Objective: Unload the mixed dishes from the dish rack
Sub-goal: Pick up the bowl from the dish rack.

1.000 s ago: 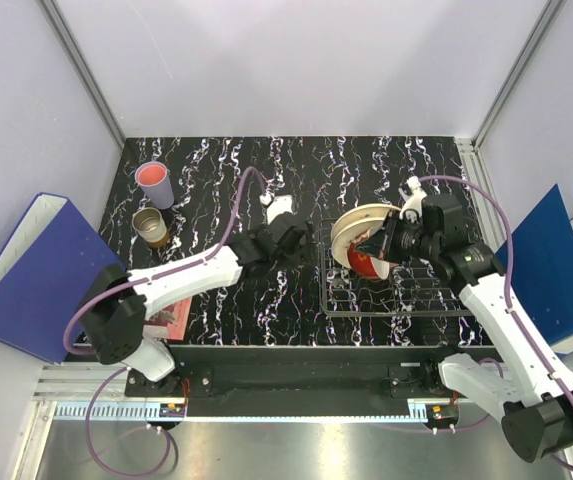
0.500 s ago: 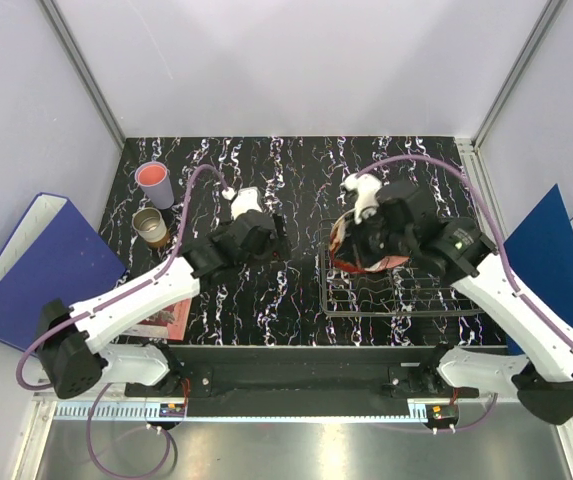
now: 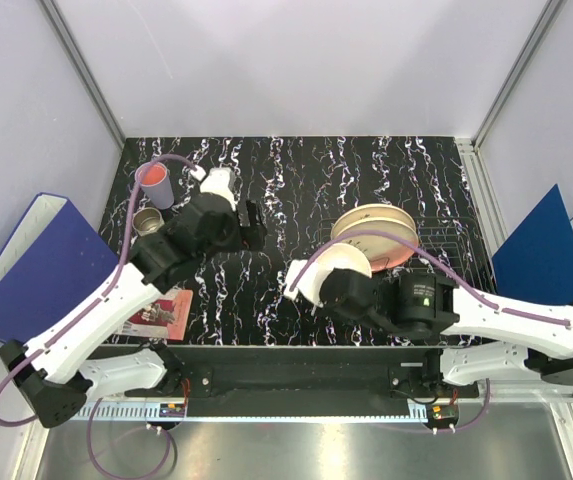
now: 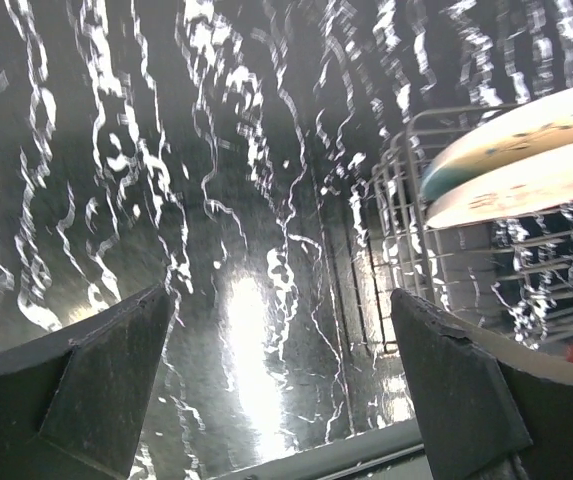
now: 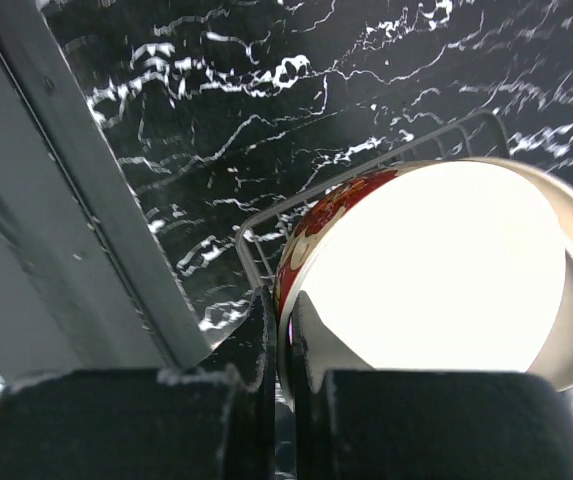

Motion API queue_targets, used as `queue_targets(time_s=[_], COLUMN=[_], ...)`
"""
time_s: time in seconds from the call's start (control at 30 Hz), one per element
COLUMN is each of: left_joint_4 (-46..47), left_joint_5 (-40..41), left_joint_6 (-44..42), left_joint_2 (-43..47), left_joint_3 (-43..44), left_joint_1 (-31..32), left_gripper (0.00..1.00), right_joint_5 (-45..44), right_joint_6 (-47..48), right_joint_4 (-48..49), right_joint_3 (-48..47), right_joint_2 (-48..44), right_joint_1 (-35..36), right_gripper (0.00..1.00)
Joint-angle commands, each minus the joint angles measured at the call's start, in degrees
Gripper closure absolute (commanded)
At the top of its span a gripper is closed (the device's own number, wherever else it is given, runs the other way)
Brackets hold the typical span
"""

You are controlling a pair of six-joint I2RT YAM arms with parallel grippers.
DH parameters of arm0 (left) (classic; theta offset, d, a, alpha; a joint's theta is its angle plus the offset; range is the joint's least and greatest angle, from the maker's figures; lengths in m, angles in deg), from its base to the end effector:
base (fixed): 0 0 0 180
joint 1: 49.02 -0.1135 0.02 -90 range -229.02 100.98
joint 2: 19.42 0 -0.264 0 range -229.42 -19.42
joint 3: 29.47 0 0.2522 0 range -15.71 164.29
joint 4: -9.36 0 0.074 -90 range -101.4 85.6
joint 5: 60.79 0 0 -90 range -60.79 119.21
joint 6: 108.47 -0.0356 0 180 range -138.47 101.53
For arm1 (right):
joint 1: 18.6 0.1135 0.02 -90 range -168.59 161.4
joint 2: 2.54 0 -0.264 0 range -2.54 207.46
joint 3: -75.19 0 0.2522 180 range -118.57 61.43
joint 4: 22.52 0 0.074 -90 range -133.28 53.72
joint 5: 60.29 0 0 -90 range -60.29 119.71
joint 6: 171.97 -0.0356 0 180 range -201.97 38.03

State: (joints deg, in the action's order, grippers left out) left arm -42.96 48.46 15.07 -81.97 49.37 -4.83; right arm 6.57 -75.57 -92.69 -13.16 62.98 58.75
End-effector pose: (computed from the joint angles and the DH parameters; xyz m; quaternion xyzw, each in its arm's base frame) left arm 0.1712 -0.1501 0.3552 0.0060 0.8818 -0.1647 0.4418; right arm 0.0608 0.2071 0.3731 -0.5548 0.7282 0.0547 0.3986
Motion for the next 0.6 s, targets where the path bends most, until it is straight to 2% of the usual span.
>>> queue_targets(time_s=[0.0, 0.07, 0.17, 0.27, 0.4, 0.57], left_joint_4=[-3.8, -5.5, -6.8, -6.9, -7.2, -7.3], left_joint_5=[-11.8, -14.5, -25.1, -30.3, -33.3, -33.3], left_joint_6=[-12.3, -14.7, -18.3, -18.9, -19.1, -19.4], left_joint_2=[1.2, -0.8, -3.3, -5.7, -7.0, -5.4], left_joint_3=[7.9, 10.3, 13.7, 15.3, 16.0, 14.4], left_joint_1=[-2.8, -2.9, -3.0, -2.9, -2.9, -2.9], left_gripper=[0.05, 0.06, 0.07, 0.11, 0.14, 0.16], right_joint_5=[-8.7, -7.5, -2.4, 0.9, 4.8, 9.2], right_joint_6=[11.8, 13.5, 16.4, 18.0, 18.8, 18.5], right_joint_4=[6.4, 6.6, 7.4, 8.2, 8.9, 9.5], right_joint_3=[1.1, 0.8, 0.2, -1.4, -4.0, -6.5], right_joint_2=[-1.4, -0.7, 2.1, 4.5, 6.8, 8.5], right_joint_1=[4.2, 4.2, 4.3, 4.3, 4.3, 4.3], right_gripper=[1.0, 1.0, 1.0, 1.0, 1.0, 1.0])
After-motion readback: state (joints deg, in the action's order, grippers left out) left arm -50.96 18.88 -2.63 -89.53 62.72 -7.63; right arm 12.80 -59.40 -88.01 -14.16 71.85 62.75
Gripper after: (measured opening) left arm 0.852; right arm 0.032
